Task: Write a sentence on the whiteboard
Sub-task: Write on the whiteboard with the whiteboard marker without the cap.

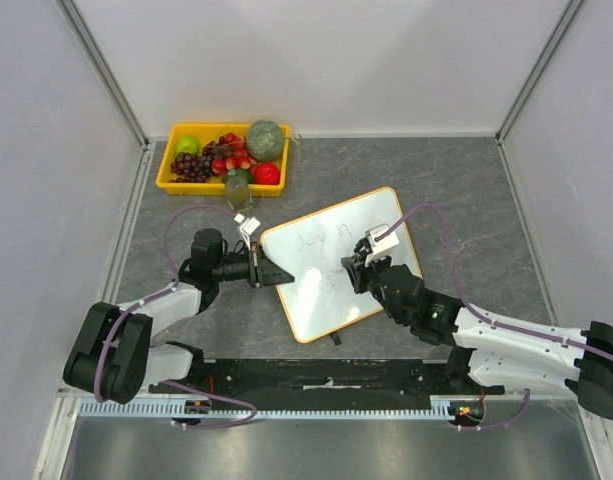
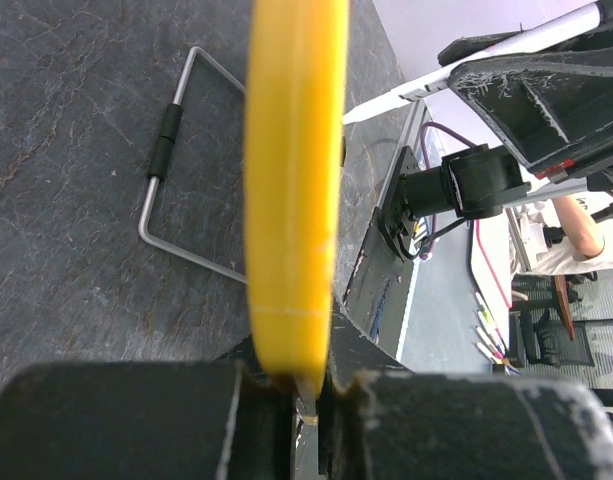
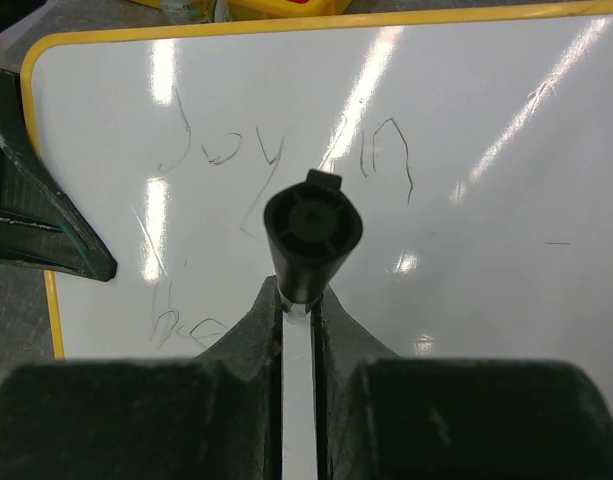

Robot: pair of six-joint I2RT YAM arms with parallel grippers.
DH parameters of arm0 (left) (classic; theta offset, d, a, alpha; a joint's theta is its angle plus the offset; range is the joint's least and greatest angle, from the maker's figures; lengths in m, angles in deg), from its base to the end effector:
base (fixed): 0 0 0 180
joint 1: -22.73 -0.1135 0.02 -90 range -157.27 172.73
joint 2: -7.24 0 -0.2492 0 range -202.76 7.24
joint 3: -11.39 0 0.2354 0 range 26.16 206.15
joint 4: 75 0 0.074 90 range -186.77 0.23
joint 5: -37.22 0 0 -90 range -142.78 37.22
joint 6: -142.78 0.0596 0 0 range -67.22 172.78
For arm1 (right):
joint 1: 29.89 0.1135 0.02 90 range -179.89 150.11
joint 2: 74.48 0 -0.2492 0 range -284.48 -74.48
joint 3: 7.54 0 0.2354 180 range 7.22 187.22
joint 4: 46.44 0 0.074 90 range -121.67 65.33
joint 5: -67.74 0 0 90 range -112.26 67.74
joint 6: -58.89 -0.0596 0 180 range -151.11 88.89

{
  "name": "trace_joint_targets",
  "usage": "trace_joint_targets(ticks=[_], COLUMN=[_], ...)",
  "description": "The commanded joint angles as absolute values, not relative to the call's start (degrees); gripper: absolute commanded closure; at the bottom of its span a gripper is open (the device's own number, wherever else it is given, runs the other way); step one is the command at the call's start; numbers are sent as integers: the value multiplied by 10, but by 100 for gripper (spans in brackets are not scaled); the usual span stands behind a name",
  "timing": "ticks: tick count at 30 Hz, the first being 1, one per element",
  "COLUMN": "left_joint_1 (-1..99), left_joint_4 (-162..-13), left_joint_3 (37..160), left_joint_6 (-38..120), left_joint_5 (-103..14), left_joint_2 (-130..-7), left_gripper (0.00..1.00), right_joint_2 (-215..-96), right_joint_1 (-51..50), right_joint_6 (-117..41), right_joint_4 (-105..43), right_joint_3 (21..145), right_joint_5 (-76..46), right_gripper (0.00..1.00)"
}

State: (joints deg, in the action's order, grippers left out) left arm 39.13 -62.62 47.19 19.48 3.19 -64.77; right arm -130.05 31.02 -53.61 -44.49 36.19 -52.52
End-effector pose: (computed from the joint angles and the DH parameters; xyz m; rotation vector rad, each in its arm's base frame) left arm 0.2078 -0.1127 0.1681 0.3894 2.0714 -1.5057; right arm 0.1387 0.1876 0.2408 -0.2284 1.7995 0.5677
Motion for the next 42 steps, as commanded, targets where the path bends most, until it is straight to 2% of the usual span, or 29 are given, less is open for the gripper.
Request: trace_joint_targets(ticks=[1,28,42], left_joint_1=[380,380,380], left_joint_4=[-643,-640,-639], left_joint_3=[463,464,465], left_joint_6=[264,264,265], left_joint_5=[-37,-35,-34], left_joint_2=[-660,-661,-662], left_gripper=[98,98,98], right_joint_2=[-1308,-1338,-1279], right_joint_1=[310,310,310], right_joint_6=[-542,-555,-542], right_joint_4=[-480,-423,-503], right_joint_3=[356,331,332], right_joint_5=[-533,-520,-554], right_gripper=[100,100,100])
